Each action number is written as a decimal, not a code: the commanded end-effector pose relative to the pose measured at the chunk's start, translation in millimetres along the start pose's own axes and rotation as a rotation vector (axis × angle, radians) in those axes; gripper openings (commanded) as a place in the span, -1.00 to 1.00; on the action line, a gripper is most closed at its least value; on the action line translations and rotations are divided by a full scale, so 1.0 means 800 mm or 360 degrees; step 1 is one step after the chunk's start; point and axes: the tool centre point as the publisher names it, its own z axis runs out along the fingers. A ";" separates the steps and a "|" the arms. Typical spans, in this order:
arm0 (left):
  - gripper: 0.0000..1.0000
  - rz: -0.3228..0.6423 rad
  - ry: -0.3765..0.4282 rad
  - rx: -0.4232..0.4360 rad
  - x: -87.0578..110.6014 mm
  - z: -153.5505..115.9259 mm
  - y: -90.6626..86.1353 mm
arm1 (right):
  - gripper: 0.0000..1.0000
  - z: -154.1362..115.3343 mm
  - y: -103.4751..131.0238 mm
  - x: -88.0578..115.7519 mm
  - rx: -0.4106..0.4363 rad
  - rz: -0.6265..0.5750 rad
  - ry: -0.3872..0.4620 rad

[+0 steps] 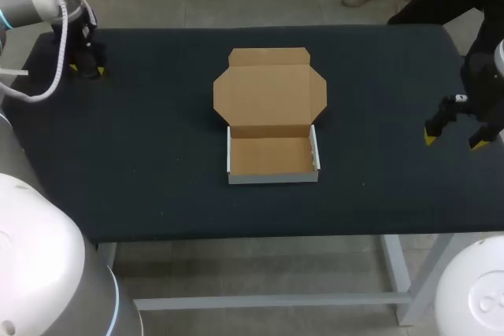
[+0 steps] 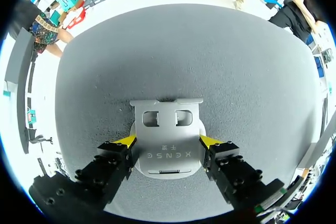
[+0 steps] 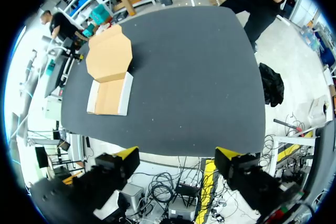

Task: Assemble the packaging by folding the flat box into shape, placing the metal phone stand inside, and closing the box properly

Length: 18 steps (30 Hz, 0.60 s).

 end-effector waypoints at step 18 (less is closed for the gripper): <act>-1.00 0.0023 0.0021 0.0065 0.004 -0.038 0.027 | 1.00 -0.002 0.000 0.000 0.0006 0.0001 -0.0001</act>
